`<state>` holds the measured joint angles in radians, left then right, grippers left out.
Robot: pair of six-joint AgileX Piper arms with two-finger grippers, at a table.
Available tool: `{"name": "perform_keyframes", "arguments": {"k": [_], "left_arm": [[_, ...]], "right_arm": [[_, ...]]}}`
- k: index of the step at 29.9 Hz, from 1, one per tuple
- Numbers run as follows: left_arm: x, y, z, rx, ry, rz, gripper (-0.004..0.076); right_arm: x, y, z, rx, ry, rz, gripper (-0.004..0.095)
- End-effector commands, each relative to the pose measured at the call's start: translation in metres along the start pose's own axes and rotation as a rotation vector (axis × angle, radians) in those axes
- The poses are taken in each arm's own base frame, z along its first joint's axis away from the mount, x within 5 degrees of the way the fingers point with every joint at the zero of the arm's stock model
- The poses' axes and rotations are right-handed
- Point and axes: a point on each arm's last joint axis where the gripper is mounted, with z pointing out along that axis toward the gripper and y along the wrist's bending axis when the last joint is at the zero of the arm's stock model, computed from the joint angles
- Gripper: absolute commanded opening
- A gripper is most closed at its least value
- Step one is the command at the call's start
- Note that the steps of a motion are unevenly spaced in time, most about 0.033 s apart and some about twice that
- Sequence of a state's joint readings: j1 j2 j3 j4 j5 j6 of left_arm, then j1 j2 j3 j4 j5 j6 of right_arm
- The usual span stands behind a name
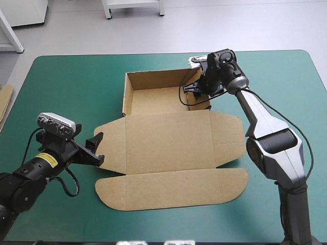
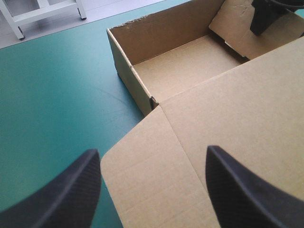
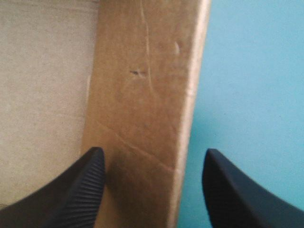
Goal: Fold the box
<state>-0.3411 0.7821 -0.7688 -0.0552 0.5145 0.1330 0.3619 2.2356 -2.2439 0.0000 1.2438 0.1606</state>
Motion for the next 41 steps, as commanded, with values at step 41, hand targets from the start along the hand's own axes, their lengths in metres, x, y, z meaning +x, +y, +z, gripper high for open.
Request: {"name": "perform_keyframes", "arguments": {"k": [41], "left_arm": [[-0.013,0.002,-0.005,-0.024,-0.081,0.010,0.0459]], "right_arm": [[0.036,-0.259,-0.074,0.232,-0.054,0.376,-0.0013]]}}
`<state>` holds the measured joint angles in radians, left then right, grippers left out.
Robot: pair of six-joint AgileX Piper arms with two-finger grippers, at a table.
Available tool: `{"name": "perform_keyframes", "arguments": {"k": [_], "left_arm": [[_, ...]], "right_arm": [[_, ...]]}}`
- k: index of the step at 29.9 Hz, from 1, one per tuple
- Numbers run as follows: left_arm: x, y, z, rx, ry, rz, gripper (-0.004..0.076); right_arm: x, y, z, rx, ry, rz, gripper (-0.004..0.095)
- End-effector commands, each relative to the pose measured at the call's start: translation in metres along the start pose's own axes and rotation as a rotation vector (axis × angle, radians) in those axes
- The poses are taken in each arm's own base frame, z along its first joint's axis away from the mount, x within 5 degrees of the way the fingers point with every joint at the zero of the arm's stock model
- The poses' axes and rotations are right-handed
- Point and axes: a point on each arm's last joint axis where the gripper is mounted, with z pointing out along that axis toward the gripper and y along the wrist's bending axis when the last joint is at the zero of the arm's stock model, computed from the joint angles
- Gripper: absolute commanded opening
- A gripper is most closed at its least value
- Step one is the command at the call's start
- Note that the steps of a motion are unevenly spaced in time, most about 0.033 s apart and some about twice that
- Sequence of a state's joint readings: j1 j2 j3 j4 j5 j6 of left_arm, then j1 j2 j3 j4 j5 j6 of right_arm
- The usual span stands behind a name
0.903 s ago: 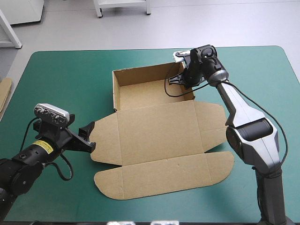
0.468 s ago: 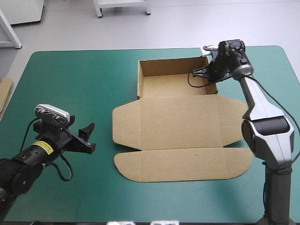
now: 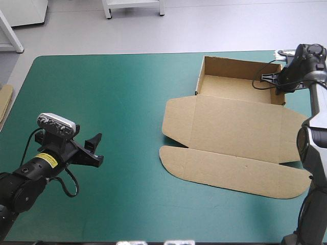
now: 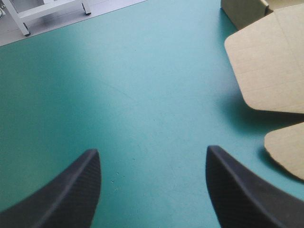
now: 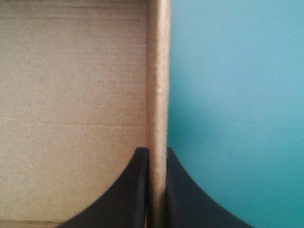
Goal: Fold the box
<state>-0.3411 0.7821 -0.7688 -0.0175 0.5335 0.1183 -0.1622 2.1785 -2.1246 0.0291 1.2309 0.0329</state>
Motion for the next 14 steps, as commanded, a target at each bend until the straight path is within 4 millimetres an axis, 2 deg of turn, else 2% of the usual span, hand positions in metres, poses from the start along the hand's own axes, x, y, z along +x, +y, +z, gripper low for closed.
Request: {"name": "perform_keyframes", "arguments": {"k": [1,8,14], "left_arm": [[-0.015,0.001,-0.006,-0.009,-0.104,-0.009,0.0459],[-0.015,0.001,-0.006,-0.010,-0.109,-0.009,0.0459],[-0.016,0.001,-0.006,-0.011,-0.121,-0.009,0.0459]], "right_arm": [[-0.002,-0.033,-0.045,0.053,-0.084,0.037,-0.0013],[0.006,-0.112,-0.052,0.122,-0.088,0.191,-0.0013],[0.019,-0.166,-0.059,0.158,-0.097,0.310,-0.0013]]}}
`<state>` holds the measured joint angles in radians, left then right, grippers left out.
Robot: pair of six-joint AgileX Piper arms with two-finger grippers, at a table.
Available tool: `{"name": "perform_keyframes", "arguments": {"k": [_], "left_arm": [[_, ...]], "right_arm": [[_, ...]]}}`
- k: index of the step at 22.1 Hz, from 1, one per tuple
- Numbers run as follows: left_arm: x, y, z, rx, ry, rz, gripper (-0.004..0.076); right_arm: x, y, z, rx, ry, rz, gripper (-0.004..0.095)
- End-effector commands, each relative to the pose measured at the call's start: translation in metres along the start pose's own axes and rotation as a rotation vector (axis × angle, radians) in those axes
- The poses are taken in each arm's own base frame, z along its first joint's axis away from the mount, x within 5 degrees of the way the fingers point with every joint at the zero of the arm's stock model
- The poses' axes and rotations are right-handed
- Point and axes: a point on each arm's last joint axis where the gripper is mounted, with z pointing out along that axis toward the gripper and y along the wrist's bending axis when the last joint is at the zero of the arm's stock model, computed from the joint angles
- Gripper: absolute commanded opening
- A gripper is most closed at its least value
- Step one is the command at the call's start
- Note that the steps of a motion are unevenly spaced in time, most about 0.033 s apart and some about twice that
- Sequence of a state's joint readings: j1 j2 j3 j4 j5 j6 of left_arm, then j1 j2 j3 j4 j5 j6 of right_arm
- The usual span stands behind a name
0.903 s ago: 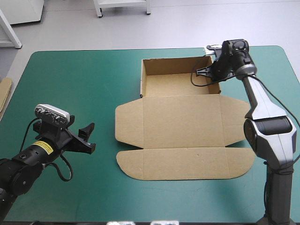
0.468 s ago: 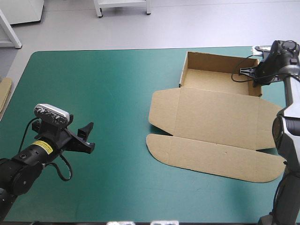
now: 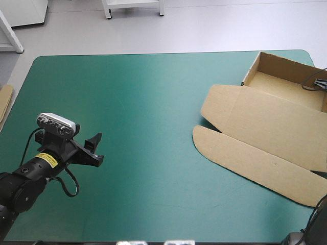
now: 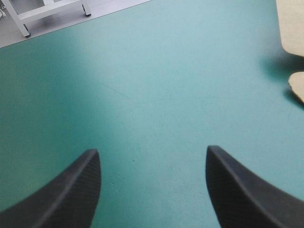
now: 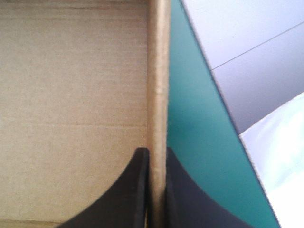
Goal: Fold the box
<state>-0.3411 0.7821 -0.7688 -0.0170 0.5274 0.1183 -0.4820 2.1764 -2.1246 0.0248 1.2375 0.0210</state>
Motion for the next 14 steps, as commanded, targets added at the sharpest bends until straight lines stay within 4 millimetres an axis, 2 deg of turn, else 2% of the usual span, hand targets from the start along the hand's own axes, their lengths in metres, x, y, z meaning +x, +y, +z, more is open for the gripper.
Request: {"name": "perform_keyframes", "arguments": {"k": [1,4,8,14], "left_arm": [[-0.0158,0.0013,-0.0058,-0.010,-0.116,-0.009,0.0459],[-0.0158,0.0013,-0.0058,-0.010,-0.116,-0.009,0.0458],[-0.0158,0.0013,-0.0058,-0.010,-0.116,-0.009,0.0458],[-0.0158,0.0012,-0.0058,-0.009,-0.116,-0.011,0.0458]], "right_arm": [[-0.0031,-0.0270,-0.0437,0.029,-0.095,0.042,-0.0013],[-0.0035,-0.0346,-0.0432,0.034,-0.100,0.058,-0.0013],[-0.0049,-0.0290,-0.0402,-0.018,-0.106,0.048,-0.0013],[-0.0051,-0.0329,-0.0399,0.014,-0.111,0.037,-0.0013]]}}
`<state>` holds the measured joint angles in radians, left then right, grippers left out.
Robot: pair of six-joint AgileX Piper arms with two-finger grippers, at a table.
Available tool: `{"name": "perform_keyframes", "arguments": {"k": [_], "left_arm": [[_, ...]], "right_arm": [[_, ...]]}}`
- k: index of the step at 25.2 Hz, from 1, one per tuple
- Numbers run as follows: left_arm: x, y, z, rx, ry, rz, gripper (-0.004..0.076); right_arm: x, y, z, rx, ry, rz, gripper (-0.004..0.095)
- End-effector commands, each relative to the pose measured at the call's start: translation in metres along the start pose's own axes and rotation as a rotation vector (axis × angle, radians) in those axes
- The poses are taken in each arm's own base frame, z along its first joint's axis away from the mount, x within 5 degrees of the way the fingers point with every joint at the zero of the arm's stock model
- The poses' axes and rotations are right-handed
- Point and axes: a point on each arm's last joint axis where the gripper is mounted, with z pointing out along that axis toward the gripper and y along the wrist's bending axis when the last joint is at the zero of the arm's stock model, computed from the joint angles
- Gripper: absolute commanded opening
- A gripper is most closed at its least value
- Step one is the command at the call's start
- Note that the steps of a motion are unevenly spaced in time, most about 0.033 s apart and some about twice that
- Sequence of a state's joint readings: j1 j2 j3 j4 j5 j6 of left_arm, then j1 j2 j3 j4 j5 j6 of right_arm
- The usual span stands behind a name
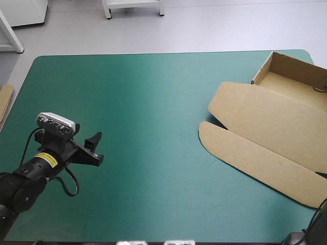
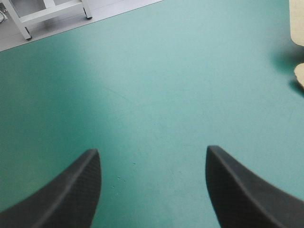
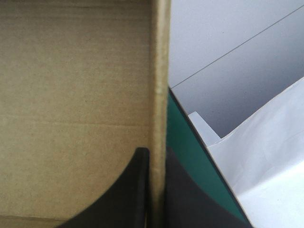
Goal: Fold the box
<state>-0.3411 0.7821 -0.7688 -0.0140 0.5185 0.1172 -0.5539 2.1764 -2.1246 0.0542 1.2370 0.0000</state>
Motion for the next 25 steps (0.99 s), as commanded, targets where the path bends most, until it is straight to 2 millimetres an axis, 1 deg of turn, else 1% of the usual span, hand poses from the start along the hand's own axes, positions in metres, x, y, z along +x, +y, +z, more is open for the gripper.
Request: {"name": "perform_keyframes", "arguments": {"k": [1,2,4,5,6,7,9,10,11,14,18,21,23,25], "left_arm": [[-0.015,0.001,-0.006,-0.007,-0.108,-0.013,0.0458],[-0.015,0.001,-0.006,-0.007,-0.108,-0.013,0.0458],[-0.015,0.001,-0.006,-0.007,-0.106,-0.013,0.0458],[-0.015,0.001,-0.006,-0.006,-0.104,-0.013,0.0458],[-0.015,0.001,-0.006,-0.006,-0.104,-0.013,0.0458],[-0.015,0.001,-0.006,-0.006,-0.104,-0.013,0.0458],[-0.015,0.001,-0.006,-0.006,-0.104,-0.013,0.0458],[-0.015,0.001,-0.006,-0.006,-0.104,-0.013,0.0458],[-0.015,0.001,-0.006,-0.006,-0.104,-0.013,0.0458],[-0.015,0.001,-0.006,-0.006,-0.104,-0.013,0.0458],[-0.015,0.001,-0.006,-0.006,-0.104,-0.013,0.0458],[-0.015,0.001,-0.006,-0.006,-0.104,-0.013,0.0458],[-0.015,0.001,-0.006,-0.006,-0.104,-0.013,0.0458],[-0.014,0.001,-0.006,-0.006,-0.100,-0.013,0.0458]], "right_arm": [[-0.005,-0.001,-0.038,0.013,-0.107,-0.019,-0.0013],[-0.005,-0.001,-0.038,0.018,-0.109,-0.020,-0.0011],[-0.006,-0.002,-0.037,0.020,-0.114,-0.021,0.0055],[-0.006,-0.002,-0.037,0.018,-0.115,-0.020,0.0165],[-0.006,-0.002,-0.037,0.018,-0.115,-0.020,0.0218],[-0.006,-0.002,-0.037,0.018,-0.115,-0.020,0.0372],[-0.006,-0.002,-0.037,0.018,-0.115,-0.020,0.0542],[-0.006,-0.002,-0.037,0.018,-0.113,-0.020,0.0585],[-0.006,-0.002,-0.037,0.018,-0.111,-0.020,0.0607],[-0.006,-0.002,-0.041,0.016,-0.119,-0.017,0.0608],[-0.006,-0.004,-0.054,0.021,-0.148,-0.015,0.0608],[-0.004,-0.009,-0.071,0.013,-0.170,0.003,0.0608],[-0.002,-0.008,-0.087,-0.023,-0.196,0.017,0.0608],[0.001,-0.001,-0.108,-0.089,-0.240,0.021,0.0608]]}}
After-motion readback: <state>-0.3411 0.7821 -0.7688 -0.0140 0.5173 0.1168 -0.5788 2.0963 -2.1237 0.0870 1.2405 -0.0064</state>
